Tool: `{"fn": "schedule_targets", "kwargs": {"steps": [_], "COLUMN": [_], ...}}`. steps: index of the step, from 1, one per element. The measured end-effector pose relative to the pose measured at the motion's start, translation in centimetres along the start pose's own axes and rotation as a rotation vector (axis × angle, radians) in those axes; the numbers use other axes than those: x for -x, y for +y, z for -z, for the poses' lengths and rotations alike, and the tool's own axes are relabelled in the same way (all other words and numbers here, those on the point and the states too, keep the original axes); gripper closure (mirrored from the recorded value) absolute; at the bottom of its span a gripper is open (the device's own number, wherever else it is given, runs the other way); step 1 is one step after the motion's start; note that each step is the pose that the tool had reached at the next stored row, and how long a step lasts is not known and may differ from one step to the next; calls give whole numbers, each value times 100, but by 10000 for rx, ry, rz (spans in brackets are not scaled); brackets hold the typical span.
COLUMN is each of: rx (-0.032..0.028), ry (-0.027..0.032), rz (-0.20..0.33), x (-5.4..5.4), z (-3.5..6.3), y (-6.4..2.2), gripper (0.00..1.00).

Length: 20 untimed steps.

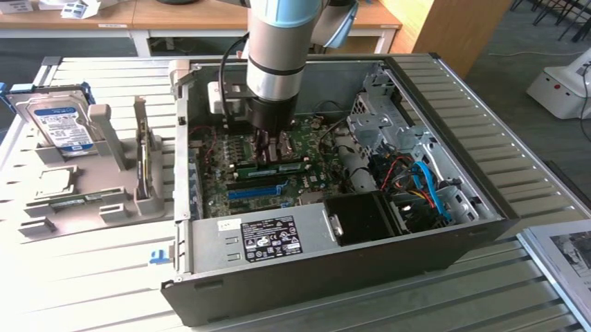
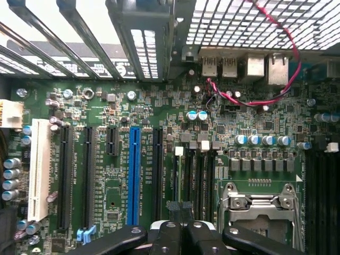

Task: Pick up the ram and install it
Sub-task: 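Press down the ram until it locks into place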

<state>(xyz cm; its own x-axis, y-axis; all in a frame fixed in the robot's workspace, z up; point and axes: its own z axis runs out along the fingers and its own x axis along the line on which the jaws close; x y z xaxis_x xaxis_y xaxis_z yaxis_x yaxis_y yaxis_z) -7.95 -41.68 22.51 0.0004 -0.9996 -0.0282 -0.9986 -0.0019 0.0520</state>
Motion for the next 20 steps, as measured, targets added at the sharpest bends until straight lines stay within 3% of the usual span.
{"fn": "schedule_targets", "kwargs": {"steps": [20], "rx": [87], "ry": [9], "rz": [-5], "x": [12], "z": [465], "y": [23], "gripper": [90]}}
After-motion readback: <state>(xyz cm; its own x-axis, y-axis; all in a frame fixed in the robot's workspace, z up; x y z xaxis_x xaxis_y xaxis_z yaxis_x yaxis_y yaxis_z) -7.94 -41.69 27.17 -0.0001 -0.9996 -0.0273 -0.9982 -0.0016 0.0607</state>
